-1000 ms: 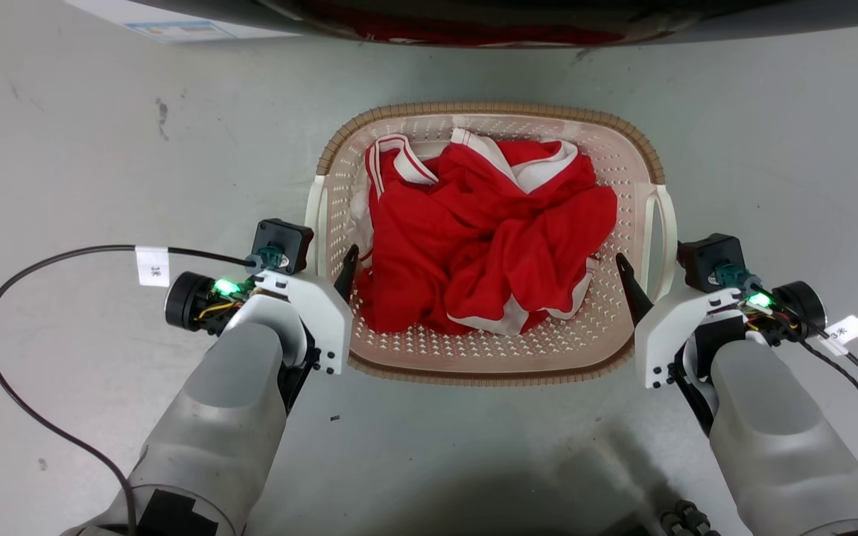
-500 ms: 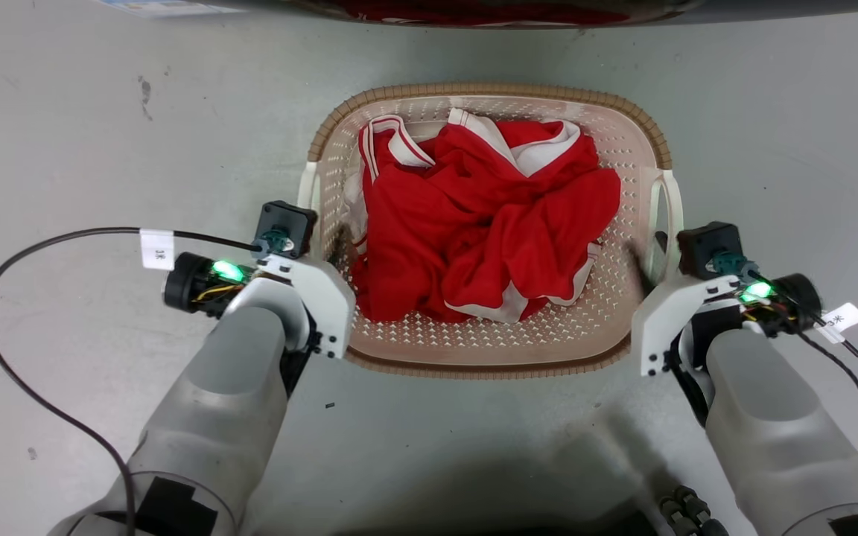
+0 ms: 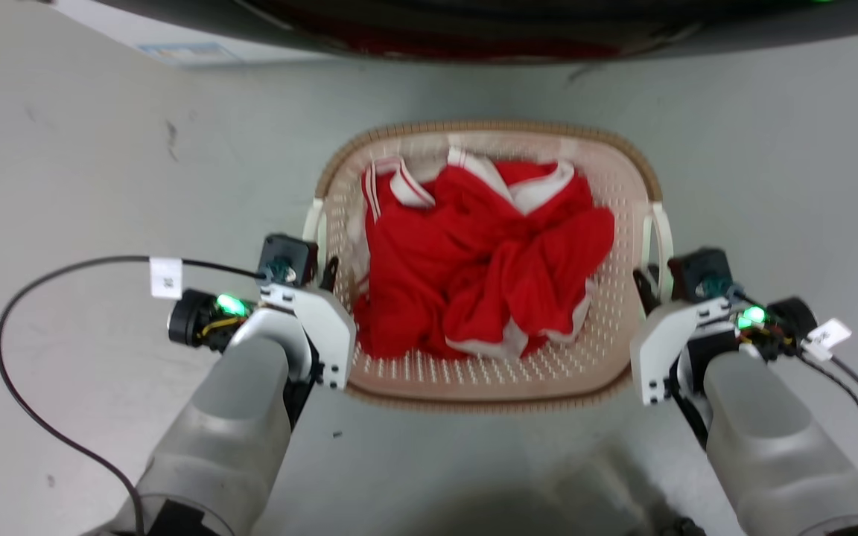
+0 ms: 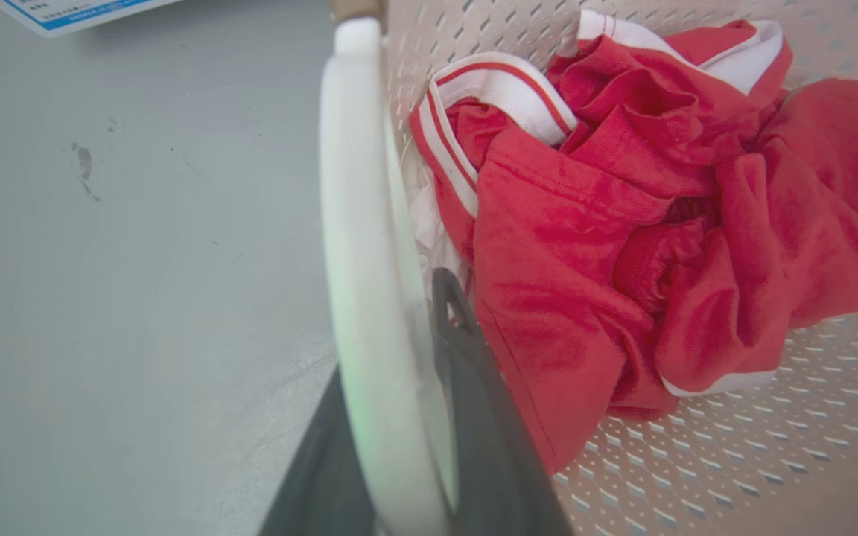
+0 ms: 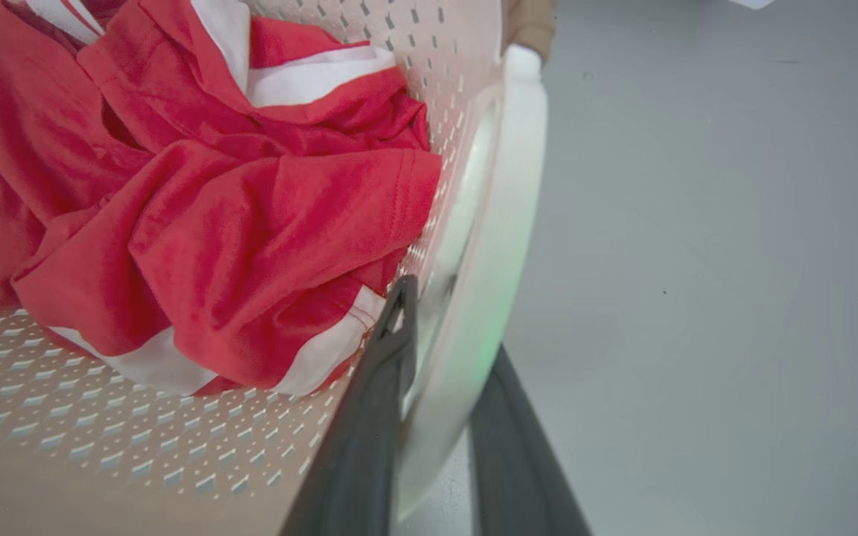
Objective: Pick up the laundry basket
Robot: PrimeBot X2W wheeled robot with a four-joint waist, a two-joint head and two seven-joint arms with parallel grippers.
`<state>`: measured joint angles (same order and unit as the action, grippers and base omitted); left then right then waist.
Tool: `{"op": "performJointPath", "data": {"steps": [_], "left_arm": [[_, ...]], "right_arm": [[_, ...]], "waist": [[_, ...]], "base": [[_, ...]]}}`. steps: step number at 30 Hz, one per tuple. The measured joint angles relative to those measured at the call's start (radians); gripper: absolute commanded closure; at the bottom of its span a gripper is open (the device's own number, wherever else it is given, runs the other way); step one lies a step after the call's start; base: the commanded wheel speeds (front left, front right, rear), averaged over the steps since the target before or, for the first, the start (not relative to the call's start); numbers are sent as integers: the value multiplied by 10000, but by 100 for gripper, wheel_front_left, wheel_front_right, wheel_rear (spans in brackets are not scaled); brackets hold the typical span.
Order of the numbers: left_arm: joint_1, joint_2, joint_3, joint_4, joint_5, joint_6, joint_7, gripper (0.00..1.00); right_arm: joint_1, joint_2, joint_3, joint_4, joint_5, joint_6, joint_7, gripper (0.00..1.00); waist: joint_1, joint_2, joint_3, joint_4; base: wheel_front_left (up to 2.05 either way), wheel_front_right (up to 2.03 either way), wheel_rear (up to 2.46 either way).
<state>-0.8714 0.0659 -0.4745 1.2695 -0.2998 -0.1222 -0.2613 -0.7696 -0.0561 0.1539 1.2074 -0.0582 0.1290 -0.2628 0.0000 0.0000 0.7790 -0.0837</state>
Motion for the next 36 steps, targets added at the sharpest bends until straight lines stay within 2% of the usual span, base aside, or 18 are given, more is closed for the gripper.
{"op": "performJointPath", "data": {"steps": [12,24,30,36], "left_arm": [[1377,-40,-1154,-142,-1198,23,1043,100],[2421,-21,-2113,-230,-2673,33,2606,100],[3008,4,-2596,-293,-3407,33,3461,100],[3236,125,-2917,-385,-3793,35,3639,100]], "right_arm": [[929,0,585,721,-146,0,349,100],[1760,-19,1904,825,991,0,1262,100],[2336,-44,2884,805,2036,0,2048,100],[2646,-67,3499,675,2686,-2,2439,100]], "waist": [[-1,0,-2259,344],[-2,0,-4666,656],[-3,0,-5917,803],[-3,0,-6680,859]], "base": [[0,0,0],[0,0,0],[0,0,0],[0,0,0]]}}
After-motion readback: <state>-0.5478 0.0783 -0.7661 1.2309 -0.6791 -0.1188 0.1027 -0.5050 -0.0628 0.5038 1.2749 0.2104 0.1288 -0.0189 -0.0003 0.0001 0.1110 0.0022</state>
